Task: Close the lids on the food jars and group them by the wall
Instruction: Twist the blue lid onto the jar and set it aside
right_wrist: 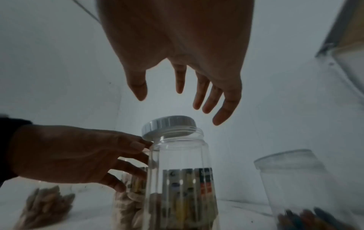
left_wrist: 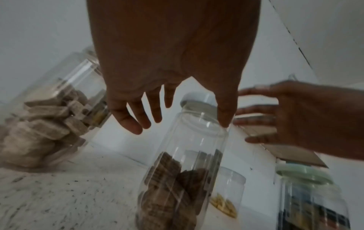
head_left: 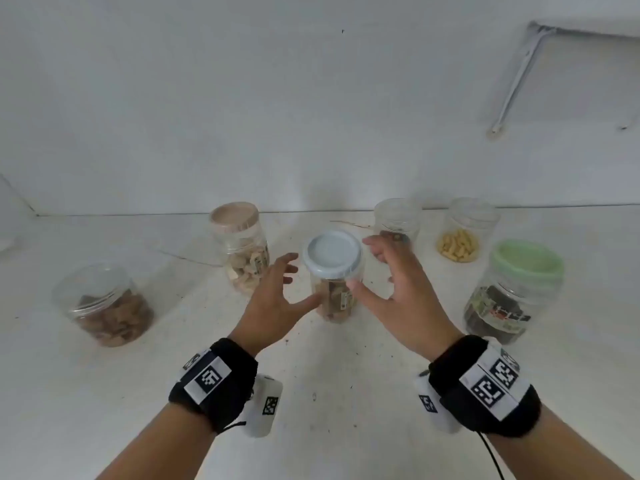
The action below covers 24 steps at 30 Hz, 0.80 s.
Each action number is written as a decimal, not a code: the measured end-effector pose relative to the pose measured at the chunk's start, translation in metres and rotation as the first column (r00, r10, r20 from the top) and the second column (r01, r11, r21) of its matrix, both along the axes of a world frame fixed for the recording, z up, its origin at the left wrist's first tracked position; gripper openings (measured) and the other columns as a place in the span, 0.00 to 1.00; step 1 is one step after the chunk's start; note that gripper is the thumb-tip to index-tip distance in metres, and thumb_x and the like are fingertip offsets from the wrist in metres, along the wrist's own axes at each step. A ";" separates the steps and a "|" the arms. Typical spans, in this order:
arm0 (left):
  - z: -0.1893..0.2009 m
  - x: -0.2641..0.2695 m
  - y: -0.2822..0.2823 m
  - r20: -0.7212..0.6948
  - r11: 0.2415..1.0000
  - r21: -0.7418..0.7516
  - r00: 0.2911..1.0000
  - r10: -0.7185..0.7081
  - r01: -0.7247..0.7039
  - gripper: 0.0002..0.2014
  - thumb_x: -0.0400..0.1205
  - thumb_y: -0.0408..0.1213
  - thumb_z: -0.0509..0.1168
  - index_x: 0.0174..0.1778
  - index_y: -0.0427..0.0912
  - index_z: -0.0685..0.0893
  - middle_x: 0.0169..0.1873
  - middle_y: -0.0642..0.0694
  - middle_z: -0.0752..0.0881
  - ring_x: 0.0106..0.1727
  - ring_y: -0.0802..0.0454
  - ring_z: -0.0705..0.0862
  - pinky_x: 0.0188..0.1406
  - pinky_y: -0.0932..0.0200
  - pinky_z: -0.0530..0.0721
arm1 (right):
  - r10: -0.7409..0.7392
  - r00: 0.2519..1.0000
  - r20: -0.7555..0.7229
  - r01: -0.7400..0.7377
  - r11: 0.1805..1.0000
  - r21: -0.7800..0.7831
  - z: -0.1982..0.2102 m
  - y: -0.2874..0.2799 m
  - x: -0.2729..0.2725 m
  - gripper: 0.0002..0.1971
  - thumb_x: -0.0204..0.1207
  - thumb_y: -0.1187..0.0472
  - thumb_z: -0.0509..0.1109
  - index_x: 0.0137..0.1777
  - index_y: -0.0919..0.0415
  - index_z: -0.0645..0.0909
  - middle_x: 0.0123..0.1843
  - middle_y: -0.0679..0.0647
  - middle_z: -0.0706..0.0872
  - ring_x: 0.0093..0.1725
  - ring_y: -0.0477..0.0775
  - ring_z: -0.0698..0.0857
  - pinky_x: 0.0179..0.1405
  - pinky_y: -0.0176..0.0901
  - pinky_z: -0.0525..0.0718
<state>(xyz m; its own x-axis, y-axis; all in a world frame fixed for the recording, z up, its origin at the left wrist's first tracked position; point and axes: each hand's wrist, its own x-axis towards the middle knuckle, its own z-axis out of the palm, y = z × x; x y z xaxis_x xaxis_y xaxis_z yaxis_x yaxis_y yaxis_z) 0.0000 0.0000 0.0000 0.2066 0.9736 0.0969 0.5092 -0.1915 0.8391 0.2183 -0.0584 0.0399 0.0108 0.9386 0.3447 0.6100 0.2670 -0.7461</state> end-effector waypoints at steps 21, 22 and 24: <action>-0.041 0.042 0.027 0.228 0.995 0.086 0.971 -0.077 0.059 0.48 0.65 0.47 0.84 0.80 0.41 0.70 0.66 0.42 0.85 0.69 0.41 0.86 0.64 0.30 0.86 | 0.148 0.871 0.468 -0.164 0.986 -0.007 -0.010 0.063 -0.012 0.35 0.76 0.29 0.63 0.78 0.49 0.75 0.82 0.52 0.70 0.77 0.56 0.70 0.71 0.57 0.79; -0.039 0.038 0.024 0.218 0.993 0.087 0.971 -0.093 0.076 0.48 0.65 0.46 0.84 0.80 0.42 0.70 0.66 0.42 0.85 0.68 0.41 0.85 0.64 0.30 0.86 | 0.166 0.847 0.505 -0.188 0.982 -0.007 -0.009 0.062 -0.009 0.36 0.75 0.27 0.62 0.76 0.50 0.77 0.82 0.53 0.70 0.78 0.56 0.71 0.71 0.56 0.78; -0.038 0.033 0.020 0.229 0.989 0.074 0.963 -0.144 0.131 0.46 0.65 0.43 0.83 0.78 0.46 0.68 0.65 0.45 0.83 0.67 0.44 0.85 0.64 0.33 0.87 | 0.221 0.809 0.545 -0.246 0.969 -0.027 -0.008 0.060 -0.003 0.36 0.76 0.26 0.60 0.72 0.53 0.79 0.82 0.55 0.70 0.78 0.57 0.71 0.71 0.55 0.77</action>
<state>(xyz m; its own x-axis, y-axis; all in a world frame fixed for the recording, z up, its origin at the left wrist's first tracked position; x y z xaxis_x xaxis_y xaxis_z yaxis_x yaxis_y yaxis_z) 0.0329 0.0199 -0.0381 0.3033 0.9288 0.2130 0.2661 -0.2971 0.9170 0.2150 0.0017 0.0323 -0.4064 0.8730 0.2696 0.8260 0.4772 -0.3001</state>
